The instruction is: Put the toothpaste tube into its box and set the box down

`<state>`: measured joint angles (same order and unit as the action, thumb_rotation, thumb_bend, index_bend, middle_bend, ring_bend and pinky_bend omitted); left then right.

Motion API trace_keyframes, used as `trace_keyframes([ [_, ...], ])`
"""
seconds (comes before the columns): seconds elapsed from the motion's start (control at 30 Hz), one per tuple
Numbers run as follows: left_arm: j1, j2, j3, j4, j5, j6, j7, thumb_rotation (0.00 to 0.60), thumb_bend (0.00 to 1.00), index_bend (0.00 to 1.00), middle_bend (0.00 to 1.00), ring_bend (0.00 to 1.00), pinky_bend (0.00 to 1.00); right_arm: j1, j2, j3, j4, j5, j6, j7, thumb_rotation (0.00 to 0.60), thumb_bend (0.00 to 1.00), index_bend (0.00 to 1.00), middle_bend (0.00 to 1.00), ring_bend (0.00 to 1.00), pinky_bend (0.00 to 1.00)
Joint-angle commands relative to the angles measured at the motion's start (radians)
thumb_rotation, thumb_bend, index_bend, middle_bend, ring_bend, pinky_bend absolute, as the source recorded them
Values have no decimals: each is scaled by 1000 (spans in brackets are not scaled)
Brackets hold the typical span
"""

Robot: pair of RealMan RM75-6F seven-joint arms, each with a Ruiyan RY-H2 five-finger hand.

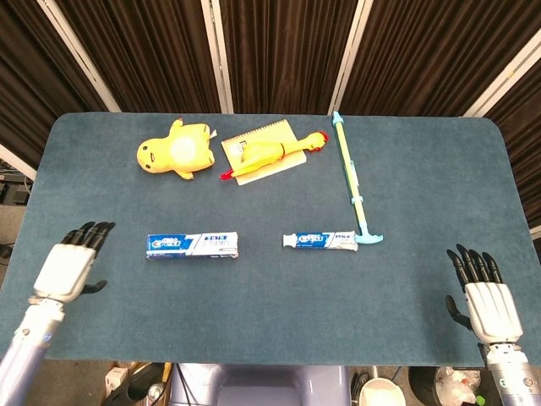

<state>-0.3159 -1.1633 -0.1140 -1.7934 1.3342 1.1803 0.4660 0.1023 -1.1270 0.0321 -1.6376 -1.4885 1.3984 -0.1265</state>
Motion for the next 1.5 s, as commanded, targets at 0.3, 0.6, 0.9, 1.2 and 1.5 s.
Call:
trace_keyframes([
  [0.3,-210,-203,-77,-22,-310,-124,349,600,171,144,211,228,310,2,0,4,-2,9,-5,34,600,422,0,0,0,0],
  [0.6,-284,-307,-89,29,-423,-100,466,600,180,167,224,242,316,-1,2,4,-5,12,-3,50,600,422,0,0,0,0],
  [0.9,-332,-361,-95,66,-479,-65,501,600,211,170,226,242,316,-1,3,6,-8,20,-7,60,600,422,0,0,0,0],
  [1.2,-362,-400,-74,118,-544,-57,524,600,240,185,242,242,316,-2,5,7,-9,22,-5,64,600,423,0,0,0,0],
  [1.5,-368,-419,-46,162,-585,-50,515,600,322,288,371,361,419,-2,5,6,-10,22,-6,65,600,422,0,0,0,0],
])
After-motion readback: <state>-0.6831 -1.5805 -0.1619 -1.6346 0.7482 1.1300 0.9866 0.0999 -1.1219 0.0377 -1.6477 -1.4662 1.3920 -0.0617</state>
